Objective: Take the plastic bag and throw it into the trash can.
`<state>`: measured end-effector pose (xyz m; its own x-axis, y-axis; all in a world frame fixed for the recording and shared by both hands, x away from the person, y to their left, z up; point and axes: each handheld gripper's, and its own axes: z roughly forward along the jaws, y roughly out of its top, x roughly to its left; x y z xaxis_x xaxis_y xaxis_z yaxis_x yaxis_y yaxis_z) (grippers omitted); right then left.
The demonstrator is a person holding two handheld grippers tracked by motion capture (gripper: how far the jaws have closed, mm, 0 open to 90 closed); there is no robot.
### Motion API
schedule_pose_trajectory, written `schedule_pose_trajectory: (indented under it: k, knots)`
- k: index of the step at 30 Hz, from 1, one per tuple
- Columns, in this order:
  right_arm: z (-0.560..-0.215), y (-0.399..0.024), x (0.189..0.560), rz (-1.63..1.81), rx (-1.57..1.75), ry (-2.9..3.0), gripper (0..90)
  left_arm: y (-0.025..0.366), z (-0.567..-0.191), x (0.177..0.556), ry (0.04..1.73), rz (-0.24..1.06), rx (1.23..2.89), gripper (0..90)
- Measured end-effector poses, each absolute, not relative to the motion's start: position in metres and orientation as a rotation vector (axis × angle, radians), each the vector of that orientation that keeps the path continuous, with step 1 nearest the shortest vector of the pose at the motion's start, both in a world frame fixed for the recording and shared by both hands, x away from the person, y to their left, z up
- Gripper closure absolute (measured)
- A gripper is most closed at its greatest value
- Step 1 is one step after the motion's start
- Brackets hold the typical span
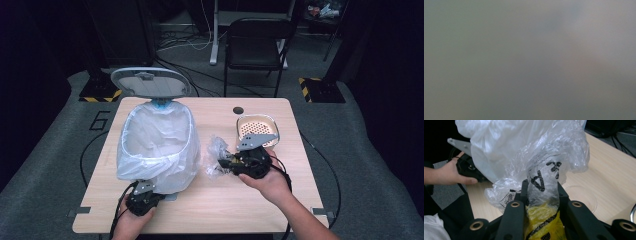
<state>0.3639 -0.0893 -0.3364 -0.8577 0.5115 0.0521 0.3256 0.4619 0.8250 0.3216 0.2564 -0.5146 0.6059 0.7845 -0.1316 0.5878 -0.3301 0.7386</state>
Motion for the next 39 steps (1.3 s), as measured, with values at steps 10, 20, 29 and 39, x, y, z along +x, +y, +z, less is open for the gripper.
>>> schedule_pose_trajectory:
  k: [10,20,29,39]
  knots:
    - [-0.307,-0.076,0.372,1.410,0.675,2.505,75.9,0.256,-0.515,0.322,1.084,0.318,2.045,90.0]
    - [-0.286,-0.058,0.380,1.453,0.623,2.490,75.7,0.256,-0.515,0.322,1.082,0.318,2.046,90.0]
    - [-0.268,-0.033,0.387,1.437,0.538,2.515,75.6,0.256,-0.515,0.322,1.083,0.318,2.043,90.0]
    - [-0.256,-0.006,0.395,1.451,0.480,2.516,75.6,0.257,-0.515,0.322,1.085,0.314,2.042,90.0]
